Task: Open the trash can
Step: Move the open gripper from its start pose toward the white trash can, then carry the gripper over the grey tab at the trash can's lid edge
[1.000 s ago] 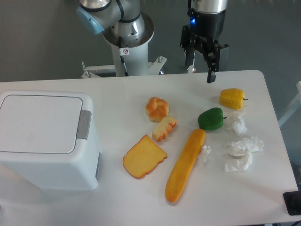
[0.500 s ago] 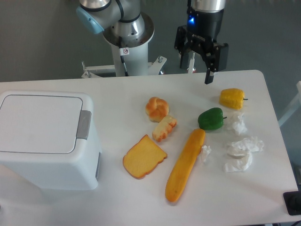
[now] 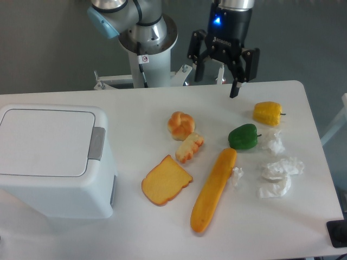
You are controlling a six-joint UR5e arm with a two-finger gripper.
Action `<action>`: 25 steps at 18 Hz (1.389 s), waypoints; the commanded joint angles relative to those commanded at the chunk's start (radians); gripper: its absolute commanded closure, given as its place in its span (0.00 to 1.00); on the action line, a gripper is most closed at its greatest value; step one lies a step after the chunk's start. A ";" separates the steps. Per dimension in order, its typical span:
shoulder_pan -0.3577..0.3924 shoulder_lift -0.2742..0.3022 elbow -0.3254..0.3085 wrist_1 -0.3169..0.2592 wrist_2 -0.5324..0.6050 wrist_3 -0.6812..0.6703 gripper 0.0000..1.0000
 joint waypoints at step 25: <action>-0.158 -0.060 0.034 0.115 0.002 -0.531 0.00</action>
